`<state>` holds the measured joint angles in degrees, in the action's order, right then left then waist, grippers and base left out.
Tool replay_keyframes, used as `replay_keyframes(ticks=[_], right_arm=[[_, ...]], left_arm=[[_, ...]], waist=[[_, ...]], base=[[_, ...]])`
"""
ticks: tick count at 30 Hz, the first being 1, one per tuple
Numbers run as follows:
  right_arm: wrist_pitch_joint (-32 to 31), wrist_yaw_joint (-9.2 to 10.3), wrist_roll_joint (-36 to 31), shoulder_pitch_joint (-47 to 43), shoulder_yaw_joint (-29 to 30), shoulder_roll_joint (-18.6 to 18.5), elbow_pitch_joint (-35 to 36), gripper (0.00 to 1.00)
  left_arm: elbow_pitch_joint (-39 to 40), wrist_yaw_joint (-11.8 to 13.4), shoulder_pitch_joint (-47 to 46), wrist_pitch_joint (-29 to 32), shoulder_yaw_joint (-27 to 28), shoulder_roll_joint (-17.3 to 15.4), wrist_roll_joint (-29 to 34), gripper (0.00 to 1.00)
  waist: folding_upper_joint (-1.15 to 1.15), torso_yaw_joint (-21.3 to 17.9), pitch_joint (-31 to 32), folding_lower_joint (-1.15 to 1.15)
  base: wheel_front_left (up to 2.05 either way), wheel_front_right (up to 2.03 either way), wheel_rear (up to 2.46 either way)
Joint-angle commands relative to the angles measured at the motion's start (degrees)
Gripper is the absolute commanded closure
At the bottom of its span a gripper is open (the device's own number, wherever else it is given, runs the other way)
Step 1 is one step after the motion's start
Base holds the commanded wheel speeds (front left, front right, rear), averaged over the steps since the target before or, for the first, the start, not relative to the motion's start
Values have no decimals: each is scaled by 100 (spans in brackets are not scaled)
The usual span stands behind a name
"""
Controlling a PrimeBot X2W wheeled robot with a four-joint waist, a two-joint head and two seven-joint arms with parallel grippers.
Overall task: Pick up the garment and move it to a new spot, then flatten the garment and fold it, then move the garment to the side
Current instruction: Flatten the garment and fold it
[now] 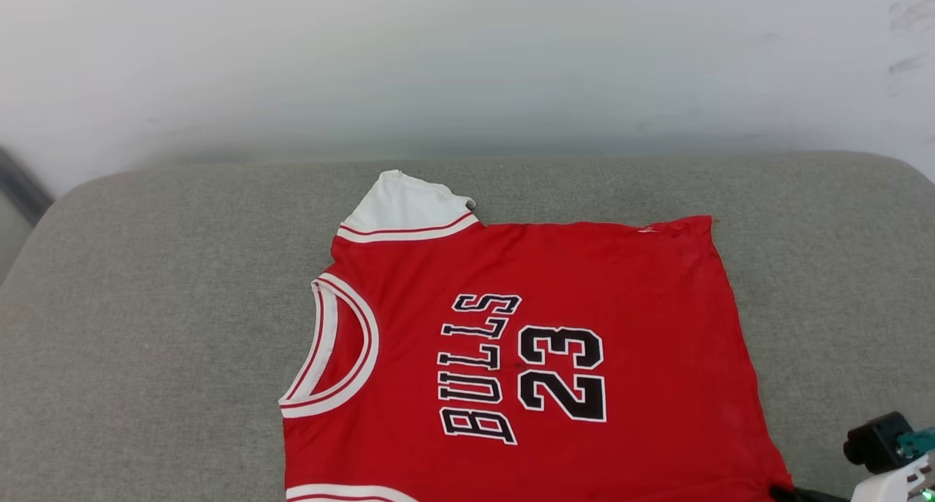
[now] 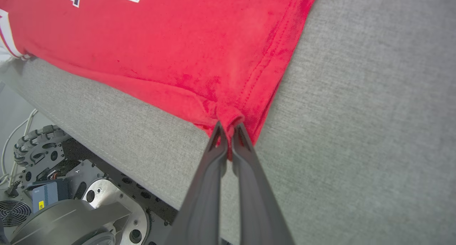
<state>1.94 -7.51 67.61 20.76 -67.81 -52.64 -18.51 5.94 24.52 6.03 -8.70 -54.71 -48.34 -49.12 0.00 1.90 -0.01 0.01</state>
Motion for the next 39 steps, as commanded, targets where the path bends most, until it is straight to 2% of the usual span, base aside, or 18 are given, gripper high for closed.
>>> replay_keyframes(ticks=[1,9,14,20,24,30,39], right_arm=[[4,4,-34,-52,127,-16,29,100],[-220,4,-289,209,789,145,231,100],[-363,4,-439,362,1291,208,321,100],[-645,4,-670,559,1759,434,371,100],[-868,3,-810,678,1957,653,283,100],[-1044,3,-1053,915,2181,959,-37,100],[-1266,5,-1314,1075,2116,1265,-388,100]], left_arm=[[36,30,-73,-45,61,-14,35,100],[93,-97,-934,-63,308,-19,354,100],[106,-238,-1574,40,497,-120,551,100],[-142,-424,-2276,124,682,-50,662,100],[-492,-559,-2621,188,680,-9,773,100],[-1199,-801,-3121,147,661,218,919,100],[-2096,-1118,-3367,219,533,546,833,100]], waist=[[0,-8,-42,-1],[0,-102,-225,-1],[0,-179,-439,-1],[0,-296,-808,-1],[0,-370,-1099,-1],[0,-395,-1519,-1],[0,-413,-1841,-1]], base=[[0,0,0],[0,0,0],[0,0,0],[0,0,0],[0,0,0],[0,0,0],[0,0,0]])
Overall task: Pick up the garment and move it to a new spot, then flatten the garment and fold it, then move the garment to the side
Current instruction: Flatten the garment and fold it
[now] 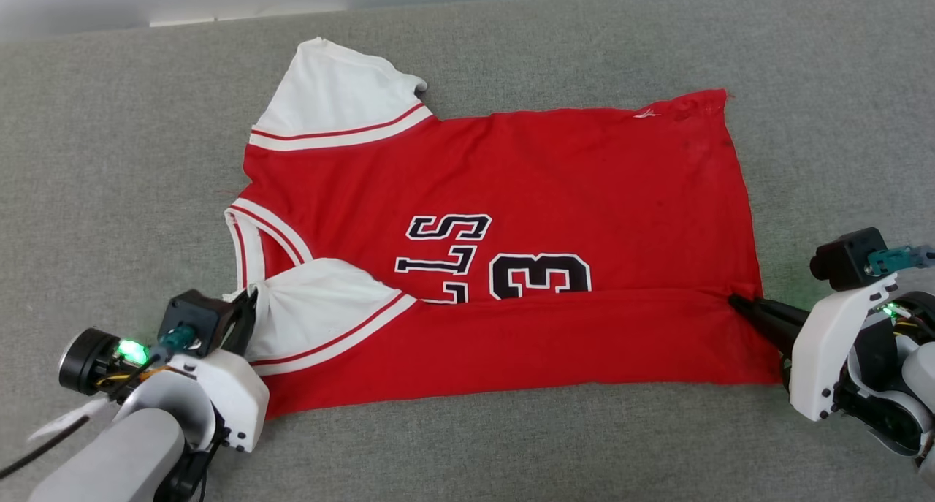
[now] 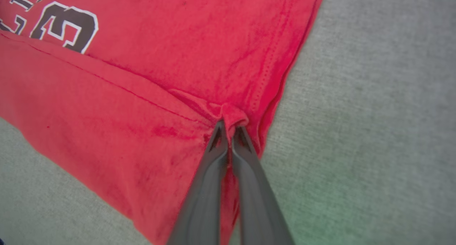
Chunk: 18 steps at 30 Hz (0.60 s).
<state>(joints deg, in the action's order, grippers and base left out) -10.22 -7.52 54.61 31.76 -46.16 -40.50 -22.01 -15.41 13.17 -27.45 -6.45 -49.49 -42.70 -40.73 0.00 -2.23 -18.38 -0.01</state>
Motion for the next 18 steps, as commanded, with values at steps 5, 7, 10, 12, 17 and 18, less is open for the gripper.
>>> replay_keyframes(ticks=[5,7,10,12,17,18], right_arm=[[31,6,115,-56,33,154,-126,100],[22,5,149,-98,70,112,-114,20],[119,5,173,-156,152,33,-32,0],[217,5,138,-202,238,-27,51,0],[310,5,70,-400,419,-159,246,0],[316,5,57,-428,461,-172,273,0]], left_arm=[[-457,-160,-82,-43,-42,192,-104,4],[-557,-233,-83,-39,-37,239,-162,0],[-566,-360,-119,72,-80,194,-207,0],[-495,-397,-209,118,-85,91,-149,0],[-88,-500,-375,456,-157,-237,-56,0],[8,-520,-437,585,-177,-339,-25,0]], waist=[[0,10,95,1],[0,30,191,1],[0,70,363,1],[0,111,469,1],[0,191,674,1],[0,202,702,1]], base=[[0,0,0],[0,0,0],[0,0,0],[0,0,0],[0,0,0],[0,0,0]])
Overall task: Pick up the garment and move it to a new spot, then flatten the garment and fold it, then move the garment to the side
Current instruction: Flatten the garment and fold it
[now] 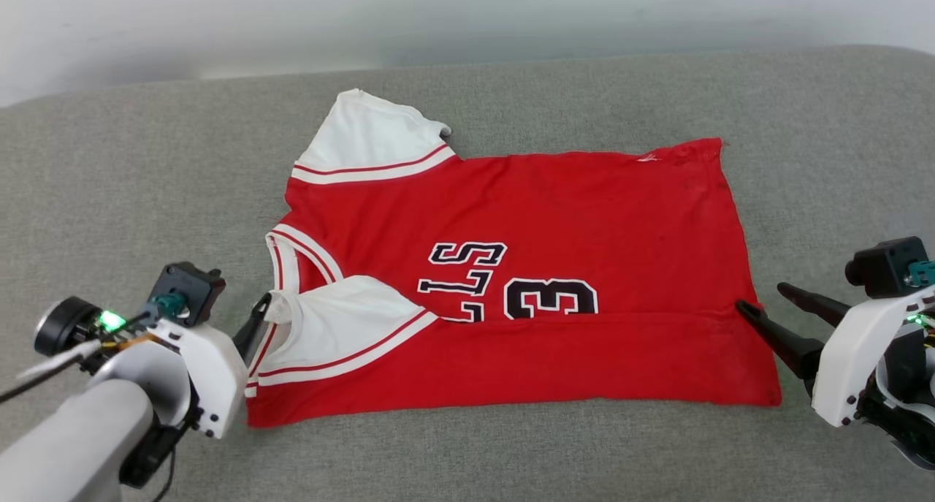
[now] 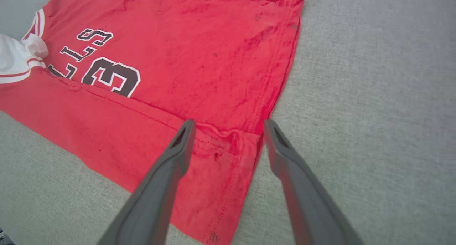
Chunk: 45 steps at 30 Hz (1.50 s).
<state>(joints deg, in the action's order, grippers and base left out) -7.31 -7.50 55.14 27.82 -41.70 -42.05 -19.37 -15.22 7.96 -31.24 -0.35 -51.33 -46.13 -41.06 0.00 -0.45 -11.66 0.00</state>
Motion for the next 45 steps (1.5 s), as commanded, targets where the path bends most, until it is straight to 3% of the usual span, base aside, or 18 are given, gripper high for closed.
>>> replay_keyframes(ticks=[1,7,13,18,25,32,34,40,45], right_arm=[[24,2,-9,-69,50,-13,38,0],[-58,2,-166,-208,269,35,198,0],[-213,2,-285,-245,435,115,308,0],[-454,2,-325,-210,467,210,391,0],[-687,2,-339,-66,438,339,357,0],[-792,2,-345,153,322,406,335,0],[-804,2,-359,238,288,393,345,0],[-1103,2,-461,678,90,92,500,0],[-2242,2,-321,1135,-371,-366,727,0]], left_arm=[[73,-27,-114,113,-6,-90,25,0],[644,-364,-444,1129,-87,-523,-192,0],[763,-762,-680,2621,-29,-629,-1282,0],[638,-883,-681,3630,-83,-632,-2031,0],[234,-881,-523,4138,-178,-397,-2496,0],[-409,-1018,-459,4431,-510,-116,-2453,0],[-553,-1083,-444,4454,-581,-51,-2417,100],[-685,-1314,-646,4182,-557,-44,-2279,100],[-480,-1431,-722,3980,-558,-174,-2182,100]], waist=[[0,32,52,0],[0,55,99,0],[0,51,69,0],[0,-46,15,0],[0,-213,-126,0],[0,-327,-186,0],[0,-339,-173,0],[0,-318,-76,0],[0,-275,15,0]], base=[[0,0,0],[0,0,0],[0,0,0],[0,0,0],[0,0,0],[0,0,0],[0,0,0],[0,0,0],[0,0,0]])
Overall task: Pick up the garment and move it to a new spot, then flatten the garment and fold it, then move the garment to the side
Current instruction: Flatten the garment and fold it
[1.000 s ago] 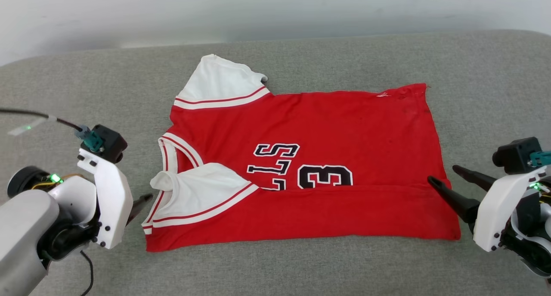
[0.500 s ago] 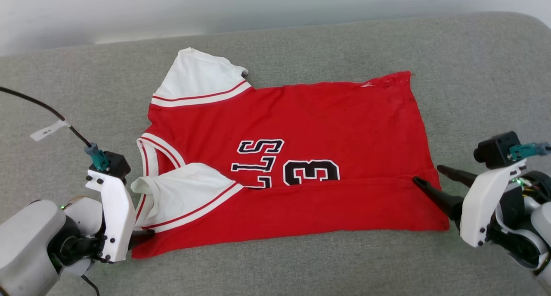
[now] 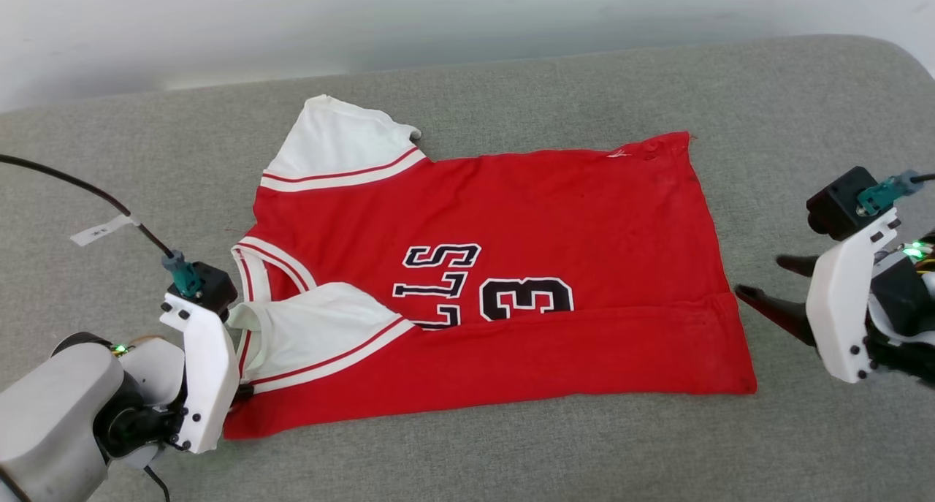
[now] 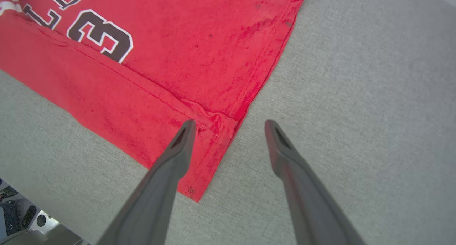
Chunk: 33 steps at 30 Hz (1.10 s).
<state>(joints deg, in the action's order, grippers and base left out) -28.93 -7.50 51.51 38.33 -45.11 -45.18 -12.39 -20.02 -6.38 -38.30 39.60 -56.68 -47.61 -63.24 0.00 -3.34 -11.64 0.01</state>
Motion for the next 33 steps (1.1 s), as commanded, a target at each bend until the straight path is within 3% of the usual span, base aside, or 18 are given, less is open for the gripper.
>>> replay_keyframes(ticks=[1,5,10,23,24,25,26,33], right_arm=[[-359,2,105,170,-128,-113,62,0],[-1344,2,296,396,-433,-259,101,0],[-1932,2,556,377,-548,16,-247,0],[-1758,2,515,-133,-974,999,-1426,0],[-1719,1,533,-153,-1011,1004,-1430,44],[-1638,1,557,-137,-1003,993,-1413,96],[-1583,1,569,-103,-994,959,-1386,100],[-1186,2,701,87,-952,371,-873,100]], left_arm=[[56,-11,-21,-39,-40,-54,64,100],[299,-53,-84,-130,-98,-131,173,100],[560,-73,-169,-146,-141,-136,252,100],[811,-26,-228,-189,-196,-125,386,100],[813,-18,-198,-199,-198,-142,383,100],[814,-17,-166,-202,-200,-156,380,100],[815,-2,-130,-214,-203,-166,370,100],[1006,32,36,-230,-158,-328,218,100]], waist=[[0,23,20,-1],[0,94,0,-1],[0,185,-107,-1],[0,326,-341,-1],[0,318,-335,-1],[0,302,-323,-1],[0,286,-300,-1],[0,224,2,-1]], base=[[0,0,0],[0,0,0],[0,0,0],[0,0,0],[0,0,0],[0,0,0],[0,0,0],[0,0,0]])
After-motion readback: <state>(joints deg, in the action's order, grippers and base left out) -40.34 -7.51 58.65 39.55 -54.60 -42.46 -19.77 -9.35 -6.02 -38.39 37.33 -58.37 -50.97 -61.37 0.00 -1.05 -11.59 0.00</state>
